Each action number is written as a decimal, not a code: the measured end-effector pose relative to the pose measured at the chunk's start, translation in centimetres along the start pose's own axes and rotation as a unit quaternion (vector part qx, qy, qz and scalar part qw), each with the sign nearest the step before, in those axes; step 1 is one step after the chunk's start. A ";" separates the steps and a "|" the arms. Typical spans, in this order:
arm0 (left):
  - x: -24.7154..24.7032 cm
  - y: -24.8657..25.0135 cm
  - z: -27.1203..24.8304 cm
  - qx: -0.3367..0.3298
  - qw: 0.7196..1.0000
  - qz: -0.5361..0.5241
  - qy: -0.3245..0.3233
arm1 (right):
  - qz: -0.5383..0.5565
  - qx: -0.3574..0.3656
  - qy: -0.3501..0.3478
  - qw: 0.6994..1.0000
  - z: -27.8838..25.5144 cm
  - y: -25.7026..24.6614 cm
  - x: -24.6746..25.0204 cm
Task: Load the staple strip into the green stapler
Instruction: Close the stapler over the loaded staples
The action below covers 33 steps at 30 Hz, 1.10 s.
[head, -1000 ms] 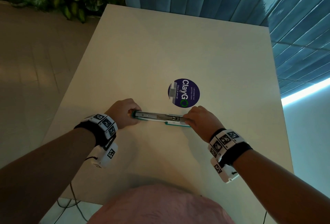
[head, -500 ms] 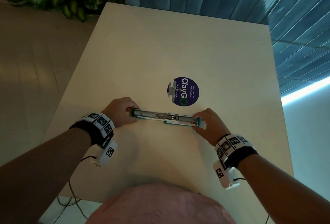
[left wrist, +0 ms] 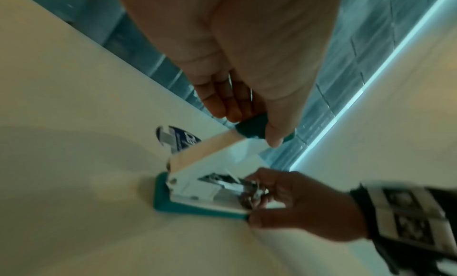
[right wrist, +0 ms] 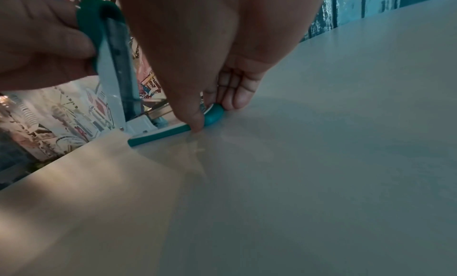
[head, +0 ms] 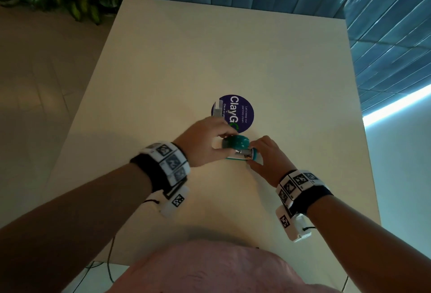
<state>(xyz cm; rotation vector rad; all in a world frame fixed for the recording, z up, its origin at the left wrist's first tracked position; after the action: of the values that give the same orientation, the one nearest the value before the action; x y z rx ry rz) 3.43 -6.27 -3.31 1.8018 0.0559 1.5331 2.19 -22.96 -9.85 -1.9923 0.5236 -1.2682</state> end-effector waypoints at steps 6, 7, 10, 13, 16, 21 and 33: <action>-4.3 0.9 2.0 -0.016 0.995 0.063 -0.075 | 0.023 -0.003 -0.003 1.000 0.0 0.3 0.2; -4.4 0.9 2.0 -0.021 0.995 0.065 -0.071 | 0.025 -0.002 -0.002 1.000 0.0 0.4 0.2; -4.4 0.8 1.8 -0.038 0.994 0.077 -0.061 | 0.029 0.000 0.002 1.000 0.1 0.6 0.2; -4.7 0.7 1.9 -0.034 0.994 0.079 -0.064 | 0.028 0.008 0.004 1.000 0.1 0.6 0.1; -5.1 0.7 2.0 -0.034 0.993 0.087 -0.070 | 0.028 0.011 0.004 1.000 0.1 0.6 0.2; -4.8 0.4 1.5 -0.033 0.995 0.077 -0.055 | 0.031 0.009 0.008 0.999 -0.1 0.6 0.2; -4.9 -4.6 -1.2 0.067 0.990 0.091 -0.079 | 0.021 -0.004 0.010 1.000 -0.3 0.5 0.2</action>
<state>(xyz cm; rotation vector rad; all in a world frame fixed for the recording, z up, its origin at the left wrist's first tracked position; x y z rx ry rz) 2.93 -4.72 -9.97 2.0792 -0.0857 1.5360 1.98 -23.55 -10.06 -1.9670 0.5774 -1.2646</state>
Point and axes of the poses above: each hand's wrist, its own z-axis towards the middle knuckle, its own x-axis out of the back of the hand, y = z × x, the point moved 6 cm from there along z, towards the middle knuckle, and after that the axes turned 13 degrees about z, right-handed, at the moved point
